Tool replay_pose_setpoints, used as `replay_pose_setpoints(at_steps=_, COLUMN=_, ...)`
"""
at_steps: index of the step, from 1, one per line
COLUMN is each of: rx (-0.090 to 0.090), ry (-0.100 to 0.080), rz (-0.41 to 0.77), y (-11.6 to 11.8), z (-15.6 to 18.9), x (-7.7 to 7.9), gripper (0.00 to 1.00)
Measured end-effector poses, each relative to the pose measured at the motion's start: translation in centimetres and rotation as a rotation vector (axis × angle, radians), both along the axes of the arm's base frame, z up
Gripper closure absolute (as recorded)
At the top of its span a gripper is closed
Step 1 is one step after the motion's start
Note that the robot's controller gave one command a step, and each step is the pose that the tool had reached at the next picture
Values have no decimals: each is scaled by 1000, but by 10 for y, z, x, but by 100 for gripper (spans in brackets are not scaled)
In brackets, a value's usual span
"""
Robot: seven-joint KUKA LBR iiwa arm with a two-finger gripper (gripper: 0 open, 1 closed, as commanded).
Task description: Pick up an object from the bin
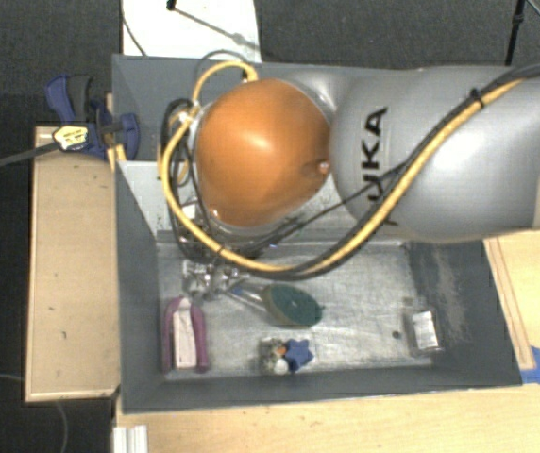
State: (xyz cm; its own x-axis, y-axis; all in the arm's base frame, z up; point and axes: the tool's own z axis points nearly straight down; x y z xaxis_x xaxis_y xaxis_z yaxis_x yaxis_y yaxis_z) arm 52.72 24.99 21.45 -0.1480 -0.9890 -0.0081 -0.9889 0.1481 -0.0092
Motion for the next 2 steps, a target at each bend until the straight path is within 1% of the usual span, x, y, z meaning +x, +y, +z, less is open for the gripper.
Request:
replay_pose_setpoints(at_steps=1, rx=-6, ry=15, rz=-185, y=-7, z=-77, x=-21, gripper=100)
replay_pose_setpoints(at_steps=2, rx=3, ry=7, rz=-607, y=-18, z=-26, x=-11, gripper=100)
